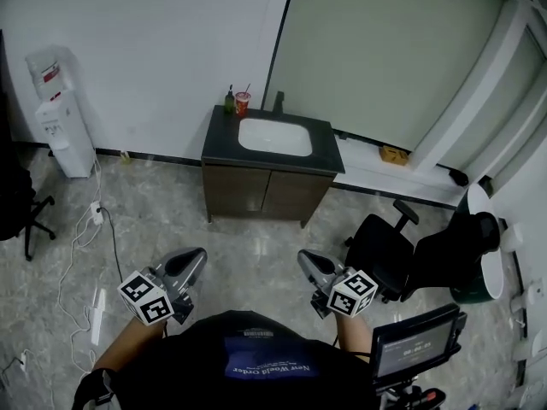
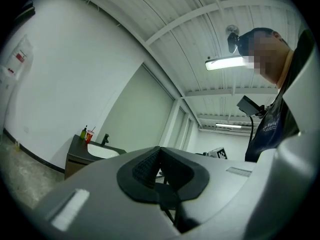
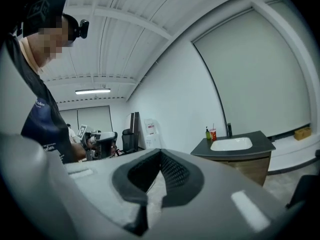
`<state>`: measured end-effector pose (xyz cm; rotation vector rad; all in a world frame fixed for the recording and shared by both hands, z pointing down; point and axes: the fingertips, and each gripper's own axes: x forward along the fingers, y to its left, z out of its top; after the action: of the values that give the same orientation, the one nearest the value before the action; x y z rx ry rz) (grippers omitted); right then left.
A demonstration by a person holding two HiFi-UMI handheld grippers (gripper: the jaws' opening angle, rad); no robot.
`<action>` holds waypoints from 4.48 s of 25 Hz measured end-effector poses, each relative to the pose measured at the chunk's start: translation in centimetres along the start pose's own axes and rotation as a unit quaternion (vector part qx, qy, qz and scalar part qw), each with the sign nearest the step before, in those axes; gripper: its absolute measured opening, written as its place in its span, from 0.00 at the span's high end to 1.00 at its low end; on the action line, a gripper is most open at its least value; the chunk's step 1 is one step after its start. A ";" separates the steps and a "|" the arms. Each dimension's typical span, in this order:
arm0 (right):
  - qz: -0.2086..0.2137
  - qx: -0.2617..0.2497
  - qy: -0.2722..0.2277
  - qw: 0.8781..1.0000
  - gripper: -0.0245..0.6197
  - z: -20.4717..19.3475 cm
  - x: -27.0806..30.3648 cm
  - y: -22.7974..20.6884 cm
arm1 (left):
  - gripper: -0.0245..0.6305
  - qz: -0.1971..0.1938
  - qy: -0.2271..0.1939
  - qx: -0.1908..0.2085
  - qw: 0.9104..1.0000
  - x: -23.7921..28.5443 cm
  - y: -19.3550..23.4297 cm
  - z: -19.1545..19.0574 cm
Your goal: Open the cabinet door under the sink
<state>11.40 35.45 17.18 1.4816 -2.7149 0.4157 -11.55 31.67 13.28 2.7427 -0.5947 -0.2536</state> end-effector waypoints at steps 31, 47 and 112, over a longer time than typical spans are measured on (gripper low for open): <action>-0.038 0.019 -0.003 0.999 0.96 5.4 7.2 -23.5 | 0.96 -0.029 0.016 -0.023 0.999 22.6 11.6 0.5; -0.039 0.009 0.023 0.999 0.96 8.5 25.7 -24.5 | 0.96 -0.057 0.024 -0.039 0.997 24.4 29.3 6.3; 0.301 -0.007 0.136 0.944 0.96 9.3 46.6 -44.1 | 0.96 0.191 0.026 -0.046 0.980 42.7 42.0 1.7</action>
<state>23.33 -27.84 24.68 0.4993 -2.8626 0.5568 10.74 -23.30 21.80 2.4745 -1.0466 -0.1141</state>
